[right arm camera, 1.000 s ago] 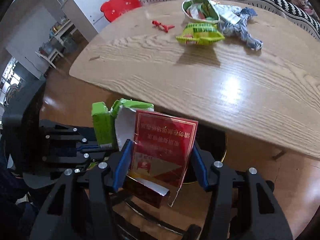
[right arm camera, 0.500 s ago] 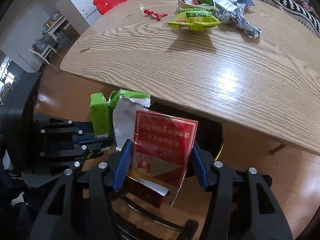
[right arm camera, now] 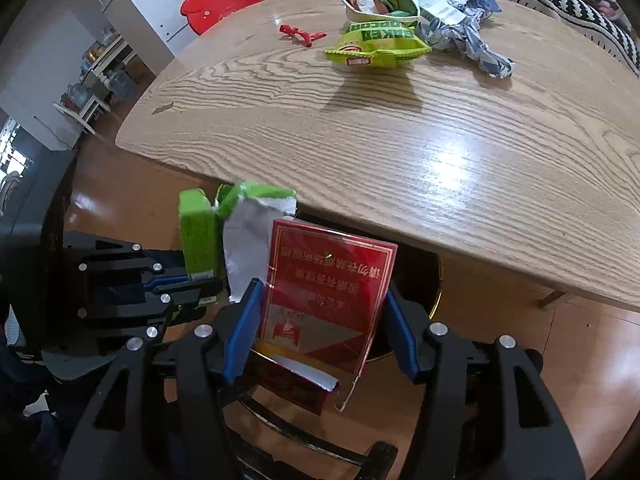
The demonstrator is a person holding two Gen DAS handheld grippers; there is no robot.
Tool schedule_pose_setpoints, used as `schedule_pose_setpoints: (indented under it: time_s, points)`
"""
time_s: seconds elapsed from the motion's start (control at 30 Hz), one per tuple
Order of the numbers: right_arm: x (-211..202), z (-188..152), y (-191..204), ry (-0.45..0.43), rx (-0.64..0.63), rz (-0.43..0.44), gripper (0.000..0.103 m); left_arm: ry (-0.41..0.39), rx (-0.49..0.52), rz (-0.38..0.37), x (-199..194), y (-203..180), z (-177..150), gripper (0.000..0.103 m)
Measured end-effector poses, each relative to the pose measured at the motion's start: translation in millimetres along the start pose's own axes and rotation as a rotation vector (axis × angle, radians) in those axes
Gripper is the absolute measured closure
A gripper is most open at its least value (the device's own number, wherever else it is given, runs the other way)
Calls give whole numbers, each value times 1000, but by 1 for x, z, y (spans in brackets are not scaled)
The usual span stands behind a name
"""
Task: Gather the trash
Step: 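Carry wrapper and red box over the bin and open both tools, then grasp the red plastic strip with the left tool while the right tool grasps crumpled foil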
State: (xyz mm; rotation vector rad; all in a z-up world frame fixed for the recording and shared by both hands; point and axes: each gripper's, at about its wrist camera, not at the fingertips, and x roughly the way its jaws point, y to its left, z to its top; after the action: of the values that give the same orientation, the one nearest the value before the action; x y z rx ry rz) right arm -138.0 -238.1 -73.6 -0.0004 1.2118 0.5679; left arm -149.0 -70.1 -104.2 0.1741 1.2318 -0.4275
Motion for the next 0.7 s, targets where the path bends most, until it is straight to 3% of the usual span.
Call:
schedule_pose_setpoints:
  time_s: [0.03,0.07,0.17,0.47,0.53,0.7]
  points:
    - [-1,1,0,-6,1,0,36,4,-1,5,1,0,0,98]
    - [-2,1,0,-12,-2,-1,35,9,-6,6,1,1,0,90]
    - [-8,2,3,-32,-15,-6,33,-14,-10,-4,-4,1,1,50]
    - [-16,5,4,-61,-14,5,32,-62,6,1,-16,-2,4,47]
    - [-22,8,4,-81,-8,12,27,-82,-4,-9,-22,-1,8,45]
    - [-44,22,-3,-161,19,35,20,-179,-41,-20,-47,7,19,26]
